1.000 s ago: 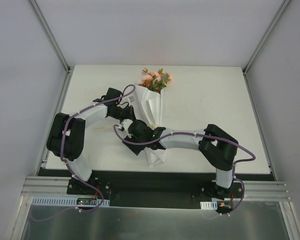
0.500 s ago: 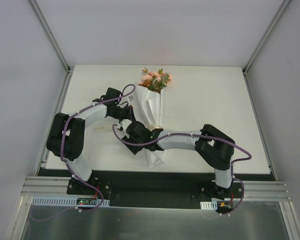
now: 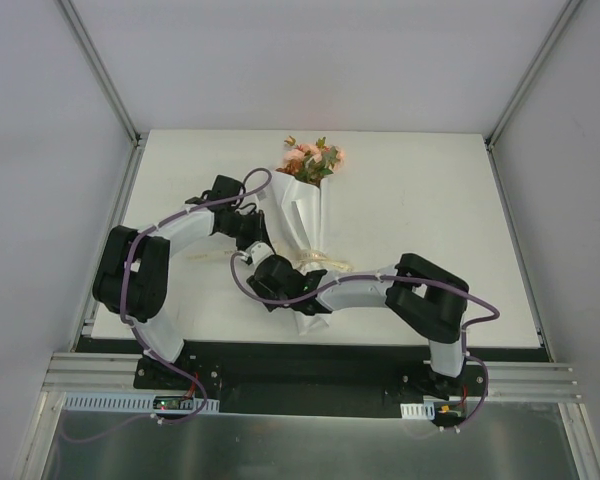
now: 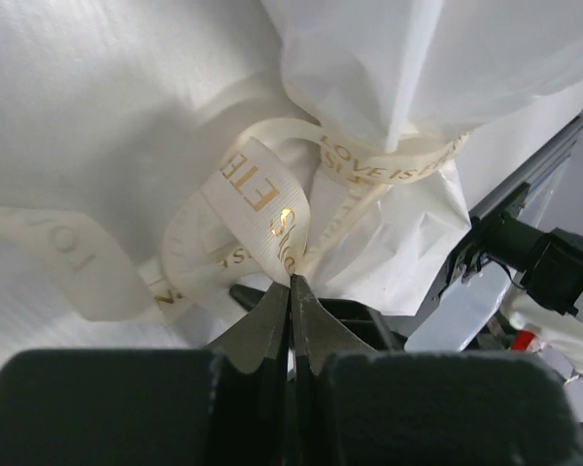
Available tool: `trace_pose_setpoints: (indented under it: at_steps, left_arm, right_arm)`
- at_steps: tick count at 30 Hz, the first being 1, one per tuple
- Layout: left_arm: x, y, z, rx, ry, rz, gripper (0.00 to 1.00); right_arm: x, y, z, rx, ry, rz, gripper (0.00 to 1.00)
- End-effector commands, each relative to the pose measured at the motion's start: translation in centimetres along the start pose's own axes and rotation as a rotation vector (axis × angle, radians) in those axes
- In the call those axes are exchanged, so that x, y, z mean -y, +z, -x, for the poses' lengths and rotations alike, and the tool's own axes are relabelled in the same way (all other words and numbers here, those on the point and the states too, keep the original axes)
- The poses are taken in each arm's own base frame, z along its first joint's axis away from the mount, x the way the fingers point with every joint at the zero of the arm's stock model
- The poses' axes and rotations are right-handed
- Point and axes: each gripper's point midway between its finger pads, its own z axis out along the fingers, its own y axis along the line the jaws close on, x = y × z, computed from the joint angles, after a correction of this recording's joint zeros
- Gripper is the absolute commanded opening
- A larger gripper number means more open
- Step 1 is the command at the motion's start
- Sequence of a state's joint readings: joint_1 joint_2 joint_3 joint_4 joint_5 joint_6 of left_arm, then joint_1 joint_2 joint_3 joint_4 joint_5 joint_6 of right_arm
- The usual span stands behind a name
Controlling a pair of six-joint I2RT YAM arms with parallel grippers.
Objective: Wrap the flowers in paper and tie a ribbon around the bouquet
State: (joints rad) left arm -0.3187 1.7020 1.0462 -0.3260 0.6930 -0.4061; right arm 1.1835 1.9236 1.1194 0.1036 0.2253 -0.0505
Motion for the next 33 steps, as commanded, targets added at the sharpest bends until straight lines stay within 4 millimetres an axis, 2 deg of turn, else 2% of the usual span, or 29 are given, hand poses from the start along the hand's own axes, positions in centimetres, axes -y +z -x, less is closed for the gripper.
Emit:
trace_pose_setpoints:
  at_steps: [1, 4, 7, 11, 17, 19, 22, 23, 26, 27, 30, 32, 33]
  left_arm:
    - [-0.1, -2.4, 2.3, 0.08, -0.03, 0.002, 0.0]
    - [-0.2, -2.1, 2.2, 0.061, -0.065, -0.019, 0.0]
    - [-0.4, -1.8, 2.0, 0.056, -0.079, -0.025, 0.0]
    - [-0.3, -1.9, 1.8, 0.059, -0.07, -0.032, 0.0]
    - [-0.1, -1.8, 1.2, 0.045, -0.074, -0.063, 0.0]
    - [-0.1, -1.7, 1.1, 0.047, -0.079, -0.064, 0.0]
    - [0.2, -1.8, 1.2, 0.054, -0.084, -0.076, 0.0]
    - [0.4, -1.9, 1.3, 0.057, -0.08, -0.084, 0.0]
    - [1.2, -2.1, 1.2, 0.054, -0.085, -0.116, 0.0]
    - [1.7, -2.1, 1.0, 0.047, -0.085, -0.135, 0.0]
    - [2.5, -2.2, 0.8, 0.052, -0.084, -0.158, 0.0]
    - [3.5, -2.5, 0.5, 0.057, -0.078, -0.178, 0.0]
    - [3.7, -2.5, 0.3, 0.057, -0.078, -0.181, 0.0]
  right_arm:
    - [3.9, -1.0, -4.5, -0.103, 0.095, -0.208, 0.5]
    - [3.7, -0.9, -4.7, -0.113, 0.095, -0.214, 0.5]
    - [3.1, -0.7, -4.9, -0.12, 0.102, -0.197, 0.42]
    - [2.6, -0.4, -4.0, -0.097, 0.073, -0.179, 0.25]
    - [1.7, -1.2, -0.3, -0.027, 0.026, -0.133, 0.03]
    - [1.6, -1.6, 1.1, 0.016, -0.008, -0.114, 0.0]
    - [1.6, -3.5, 3.0, 0.076, -0.022, -0.1, 0.0]
    - [1.6, -5.0, 4.2, 0.114, -0.011, -0.083, 0.0]
    - [0.3, -7.2, 6.1, 0.169, -0.012, 0.01, 0.0]
    - [-0.5, -8.5, 7.1, 0.194, -0.013, 0.068, 0.0]
    - [-1.9, -10.6, 8.4, 0.217, 0.01, 0.162, 0.0]
    - [-1.9, -11.6, 8.7, 0.229, 0.033, 0.176, 0.0]
    - [-1.6, -12.4, 8.2, 0.212, 0.042, 0.179, 0.0]
